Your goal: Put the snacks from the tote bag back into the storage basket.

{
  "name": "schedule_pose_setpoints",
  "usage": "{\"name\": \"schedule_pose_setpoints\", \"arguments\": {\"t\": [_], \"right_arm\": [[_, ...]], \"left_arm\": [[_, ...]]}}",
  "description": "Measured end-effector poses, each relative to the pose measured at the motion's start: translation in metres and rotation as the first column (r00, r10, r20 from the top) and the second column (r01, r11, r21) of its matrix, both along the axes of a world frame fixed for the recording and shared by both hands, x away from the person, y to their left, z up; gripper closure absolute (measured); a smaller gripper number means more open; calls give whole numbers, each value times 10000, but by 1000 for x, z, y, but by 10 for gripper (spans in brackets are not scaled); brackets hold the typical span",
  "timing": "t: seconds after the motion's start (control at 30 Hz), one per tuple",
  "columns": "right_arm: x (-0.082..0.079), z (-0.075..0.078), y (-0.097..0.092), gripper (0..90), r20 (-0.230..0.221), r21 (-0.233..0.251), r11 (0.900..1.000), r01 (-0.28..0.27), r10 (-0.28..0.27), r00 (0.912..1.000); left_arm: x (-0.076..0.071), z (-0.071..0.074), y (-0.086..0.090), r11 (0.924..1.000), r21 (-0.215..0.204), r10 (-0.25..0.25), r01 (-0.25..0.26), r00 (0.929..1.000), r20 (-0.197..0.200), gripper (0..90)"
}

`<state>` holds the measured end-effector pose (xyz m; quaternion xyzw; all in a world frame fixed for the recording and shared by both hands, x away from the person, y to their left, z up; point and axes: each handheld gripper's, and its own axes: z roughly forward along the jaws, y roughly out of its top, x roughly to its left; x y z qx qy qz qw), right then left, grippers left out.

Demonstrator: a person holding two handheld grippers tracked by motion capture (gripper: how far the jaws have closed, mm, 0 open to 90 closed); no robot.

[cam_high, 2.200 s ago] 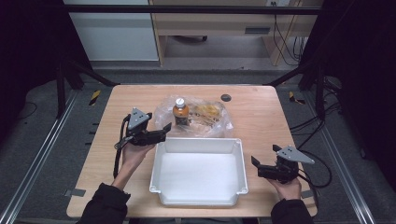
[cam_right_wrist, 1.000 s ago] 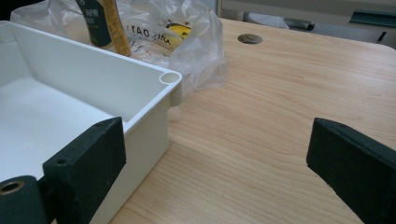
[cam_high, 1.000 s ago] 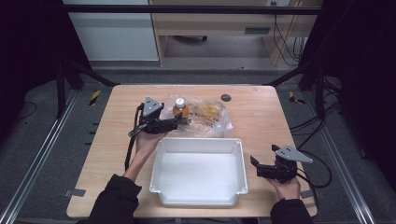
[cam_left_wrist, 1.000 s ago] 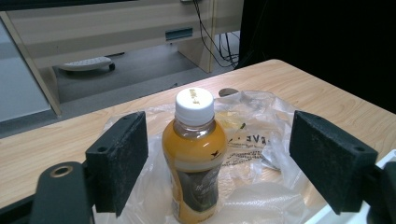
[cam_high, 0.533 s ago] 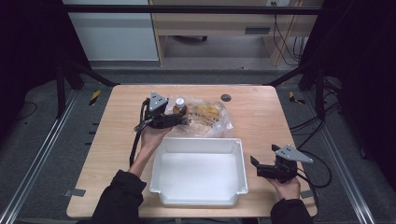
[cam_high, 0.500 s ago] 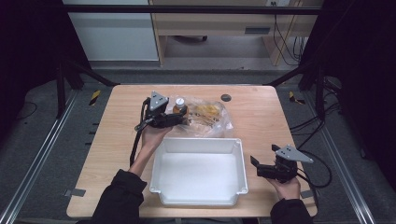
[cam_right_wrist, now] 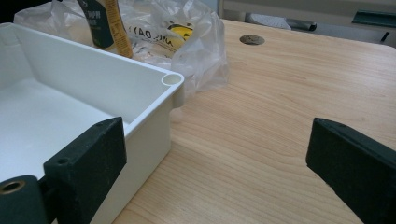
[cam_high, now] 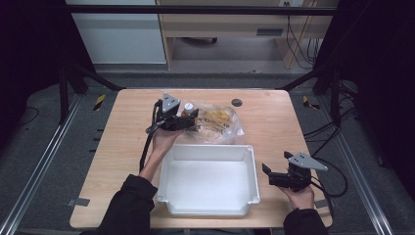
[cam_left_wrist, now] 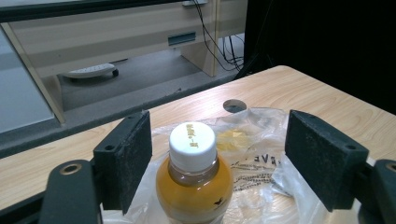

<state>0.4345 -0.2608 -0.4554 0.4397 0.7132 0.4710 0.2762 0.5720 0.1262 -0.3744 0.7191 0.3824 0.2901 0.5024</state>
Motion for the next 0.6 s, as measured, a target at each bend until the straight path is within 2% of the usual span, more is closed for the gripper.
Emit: {"name": "schedule_pose_setpoints", "arguments": {"t": [0.47, 0.6], "right_arm": [[0, 0, 0, 54, -20, 29, 10000, -13, 13, 10000], [1, 0, 0, 54, -29, 38, 10000, -14, 14, 10000]], "left_arm": [[10, -17, -5, 9995, 289, -143, 149, 9997, -217, 319], [12, -20, -4, 9997, 238, -88, 93, 9997, -247, 349]]}}
